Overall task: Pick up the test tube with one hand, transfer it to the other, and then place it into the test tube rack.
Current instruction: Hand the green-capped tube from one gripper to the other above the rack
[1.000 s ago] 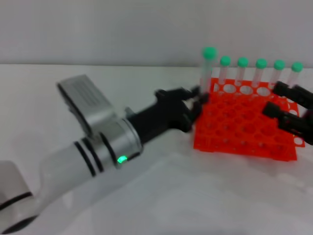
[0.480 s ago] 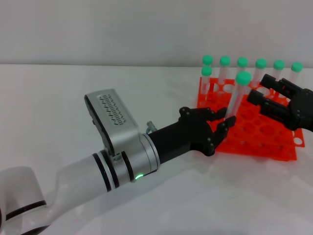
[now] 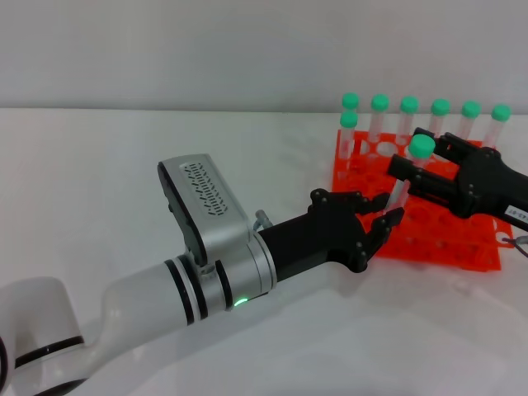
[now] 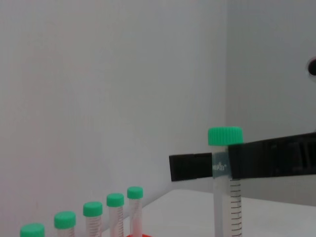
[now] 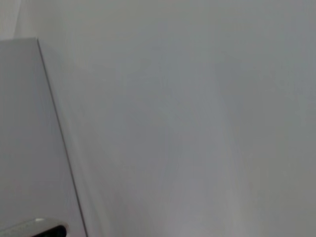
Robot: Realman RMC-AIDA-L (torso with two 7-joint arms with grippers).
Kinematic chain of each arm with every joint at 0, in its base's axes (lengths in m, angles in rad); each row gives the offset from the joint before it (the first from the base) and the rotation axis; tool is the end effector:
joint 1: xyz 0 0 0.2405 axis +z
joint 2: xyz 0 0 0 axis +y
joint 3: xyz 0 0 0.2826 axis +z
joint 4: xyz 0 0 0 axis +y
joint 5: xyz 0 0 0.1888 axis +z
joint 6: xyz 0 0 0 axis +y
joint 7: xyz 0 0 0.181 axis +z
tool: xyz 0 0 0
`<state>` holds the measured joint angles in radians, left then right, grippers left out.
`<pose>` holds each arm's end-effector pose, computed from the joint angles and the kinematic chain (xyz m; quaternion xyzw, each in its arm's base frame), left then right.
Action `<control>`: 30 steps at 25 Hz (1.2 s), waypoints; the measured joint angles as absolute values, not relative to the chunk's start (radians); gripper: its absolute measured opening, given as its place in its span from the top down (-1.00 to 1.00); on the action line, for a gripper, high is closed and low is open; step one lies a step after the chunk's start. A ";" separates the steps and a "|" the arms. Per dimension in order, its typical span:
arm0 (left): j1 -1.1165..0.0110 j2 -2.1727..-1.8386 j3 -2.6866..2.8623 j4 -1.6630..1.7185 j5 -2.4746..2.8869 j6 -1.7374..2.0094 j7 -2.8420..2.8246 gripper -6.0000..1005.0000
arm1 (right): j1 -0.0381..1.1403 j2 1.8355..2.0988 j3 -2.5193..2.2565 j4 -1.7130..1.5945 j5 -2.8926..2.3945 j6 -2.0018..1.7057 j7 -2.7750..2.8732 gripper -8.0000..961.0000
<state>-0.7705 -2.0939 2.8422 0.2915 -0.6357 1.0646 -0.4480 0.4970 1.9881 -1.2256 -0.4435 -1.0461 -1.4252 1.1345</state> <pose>-0.1546 0.3580 -0.1575 -0.9092 -0.0959 -0.3388 0.2223 0.2184 0.3637 -0.0169 -0.8600 0.1824 0.4274 0.2108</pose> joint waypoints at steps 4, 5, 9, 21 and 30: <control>-0.772 -2.094 2.841 0.290 -0.635 1.058 -0.447 0.62 | 0.504 1.987 -1.231 -0.447 -1.055 -1.411 1.137 -0.46; -0.772 -2.094 2.841 0.290 -0.635 1.058 -0.447 0.62 | 0.505 1.985 -1.231 -0.448 -1.055 -1.410 1.137 -0.44; -0.772 -2.094 2.835 0.287 -0.635 1.057 -0.447 0.62 | 0.505 1.980 -1.231 -0.449 -1.058 -1.413 1.137 -0.14; -0.773 -2.094 2.833 0.292 -0.634 1.031 -0.444 0.62 | 0.504 1.973 -1.230 -0.453 -1.080 -1.423 1.137 0.52; -0.767 -2.100 2.826 0.312 -0.642 0.981 -0.366 0.62 | 0.506 1.977 -1.227 -0.454 -1.081 -1.434 1.138 0.57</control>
<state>-0.7668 -2.1001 2.8257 0.3117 -0.6420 0.9808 -0.3661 0.5062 1.9772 -1.2272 -0.4540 -1.0810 -1.4339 1.1379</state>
